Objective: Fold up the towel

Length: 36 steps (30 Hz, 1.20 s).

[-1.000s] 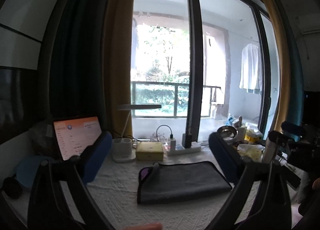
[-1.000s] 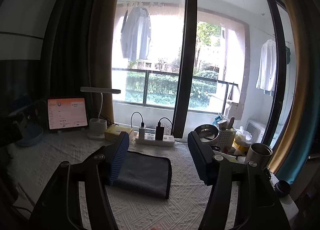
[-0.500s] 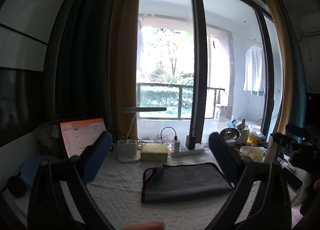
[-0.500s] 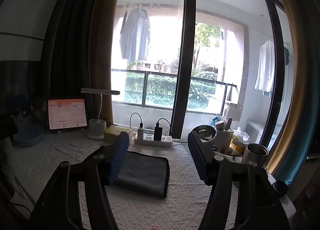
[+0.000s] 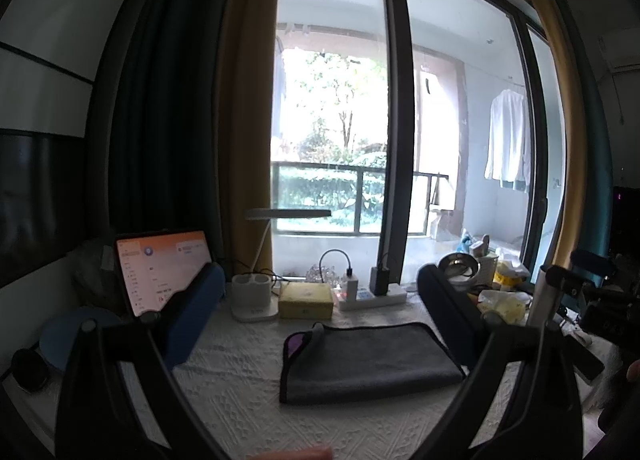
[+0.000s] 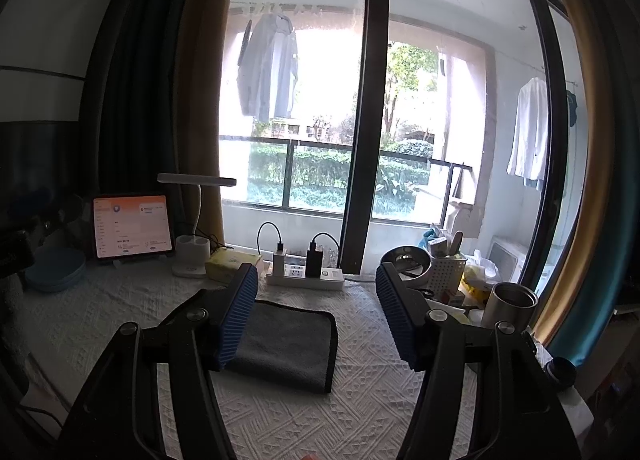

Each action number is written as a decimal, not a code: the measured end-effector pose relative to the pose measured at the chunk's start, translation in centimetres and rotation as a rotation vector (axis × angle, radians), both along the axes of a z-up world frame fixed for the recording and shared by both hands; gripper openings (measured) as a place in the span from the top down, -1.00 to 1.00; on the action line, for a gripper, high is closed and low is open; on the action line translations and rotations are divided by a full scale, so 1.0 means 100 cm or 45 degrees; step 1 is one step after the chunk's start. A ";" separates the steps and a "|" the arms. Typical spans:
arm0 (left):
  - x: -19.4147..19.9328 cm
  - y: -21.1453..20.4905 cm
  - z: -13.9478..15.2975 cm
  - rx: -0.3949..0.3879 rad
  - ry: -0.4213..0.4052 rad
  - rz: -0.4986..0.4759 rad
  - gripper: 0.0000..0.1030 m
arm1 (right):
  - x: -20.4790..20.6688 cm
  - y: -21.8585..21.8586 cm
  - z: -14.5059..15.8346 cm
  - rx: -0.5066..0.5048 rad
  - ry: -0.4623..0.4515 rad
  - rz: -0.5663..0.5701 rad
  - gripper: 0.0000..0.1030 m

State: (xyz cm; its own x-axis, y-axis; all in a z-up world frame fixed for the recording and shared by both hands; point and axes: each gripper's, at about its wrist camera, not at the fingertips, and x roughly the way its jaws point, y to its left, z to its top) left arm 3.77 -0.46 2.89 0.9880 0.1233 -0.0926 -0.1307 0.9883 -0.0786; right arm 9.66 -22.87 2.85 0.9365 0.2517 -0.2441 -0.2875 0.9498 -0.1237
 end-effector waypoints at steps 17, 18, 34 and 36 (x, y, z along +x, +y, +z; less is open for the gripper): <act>0.003 -0.001 0.000 -0.001 0.009 0.005 -0.91 | 0.001 -0.001 -0.003 0.001 0.009 0.000 -0.26; 0.003 -0.001 0.000 -0.001 0.008 0.006 -0.91 | 0.001 -0.001 -0.003 0.000 0.011 0.001 -0.26; 0.003 -0.001 -0.001 -0.002 0.010 0.009 -0.91 | 0.002 -0.003 -0.005 0.000 0.020 0.002 -0.26; 0.003 -0.001 -0.001 -0.002 0.010 0.008 -0.91 | 0.003 -0.003 -0.005 -0.002 0.021 0.003 -0.26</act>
